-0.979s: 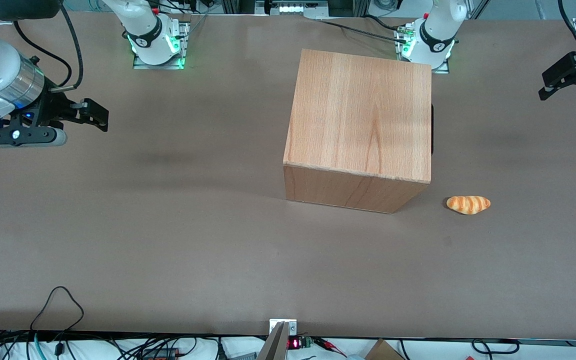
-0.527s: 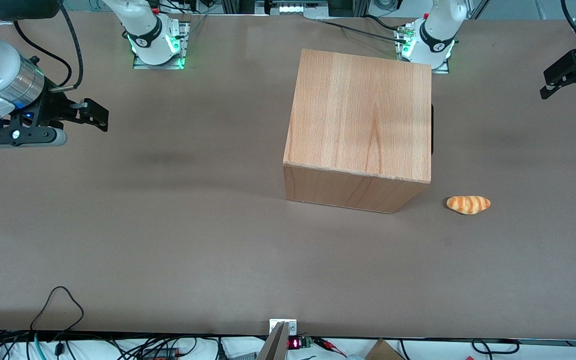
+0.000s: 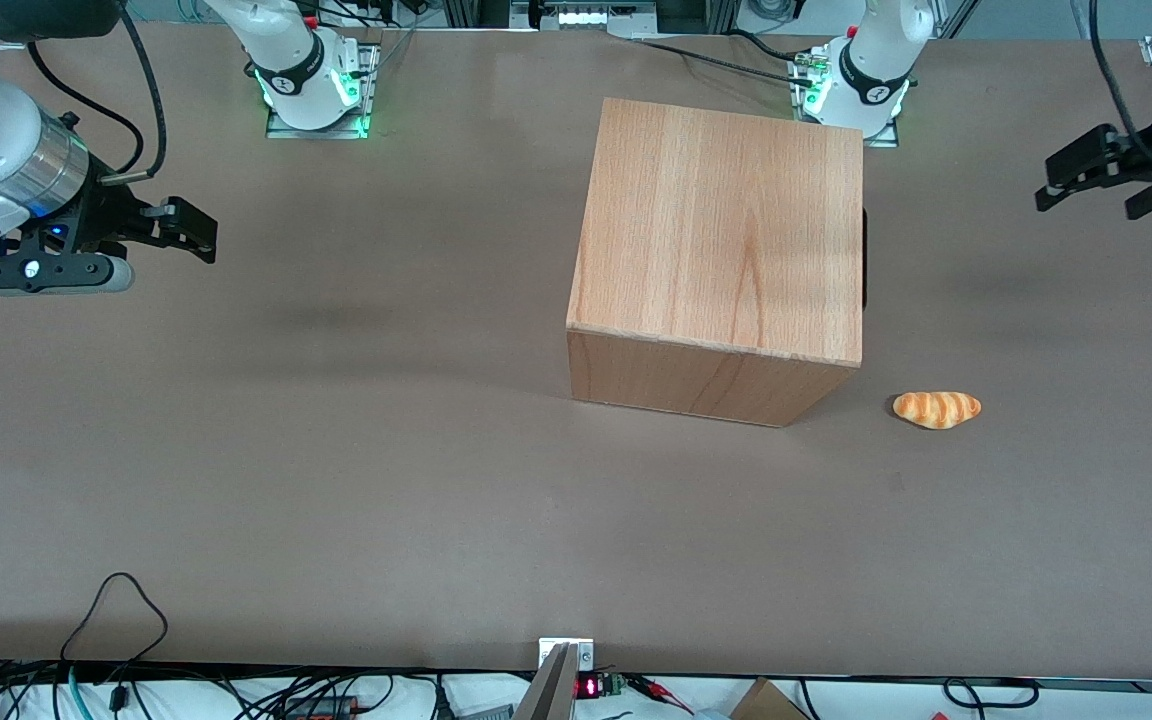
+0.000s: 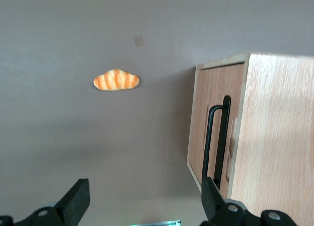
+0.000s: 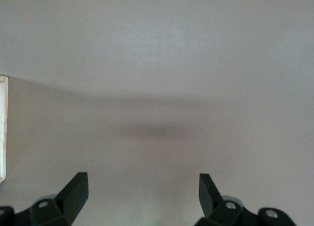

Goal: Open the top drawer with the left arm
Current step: 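Move the open left gripper toward the drawer's black bar handle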

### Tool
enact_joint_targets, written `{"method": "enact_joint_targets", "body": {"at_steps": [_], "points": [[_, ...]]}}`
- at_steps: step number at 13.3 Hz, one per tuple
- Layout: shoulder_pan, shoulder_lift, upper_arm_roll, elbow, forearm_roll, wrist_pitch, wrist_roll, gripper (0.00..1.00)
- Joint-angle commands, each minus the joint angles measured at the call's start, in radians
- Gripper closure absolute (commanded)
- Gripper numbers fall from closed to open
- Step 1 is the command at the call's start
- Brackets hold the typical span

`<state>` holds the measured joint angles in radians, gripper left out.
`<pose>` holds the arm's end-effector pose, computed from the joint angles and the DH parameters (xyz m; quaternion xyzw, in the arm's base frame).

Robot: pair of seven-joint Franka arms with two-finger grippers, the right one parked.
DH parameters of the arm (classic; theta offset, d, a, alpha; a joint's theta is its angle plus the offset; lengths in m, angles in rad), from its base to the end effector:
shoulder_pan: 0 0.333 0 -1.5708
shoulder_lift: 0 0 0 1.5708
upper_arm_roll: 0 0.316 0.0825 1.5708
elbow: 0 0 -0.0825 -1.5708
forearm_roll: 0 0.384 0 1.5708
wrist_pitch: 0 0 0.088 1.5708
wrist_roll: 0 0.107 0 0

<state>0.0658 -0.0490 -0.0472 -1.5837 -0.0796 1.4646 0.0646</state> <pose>0.5281 0.0000 0.6364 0.9983 -0.0257 -0.0334 0.0400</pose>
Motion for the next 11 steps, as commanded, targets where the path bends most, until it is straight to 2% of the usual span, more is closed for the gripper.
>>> {"method": "enact_joint_targets", "body": {"at_steps": [1,3,7,11], "points": [[-0.008,-0.005,0.000,-0.082,-0.028,0.029,0.029,0.00],[-0.011,-0.006,-0.008,-0.146,-0.072,0.068,0.069,0.00],[-0.006,-0.005,-0.008,-0.280,-0.113,0.166,0.153,0.00],[0.002,-0.005,-0.008,-0.396,-0.215,0.259,0.187,0.00]]}}
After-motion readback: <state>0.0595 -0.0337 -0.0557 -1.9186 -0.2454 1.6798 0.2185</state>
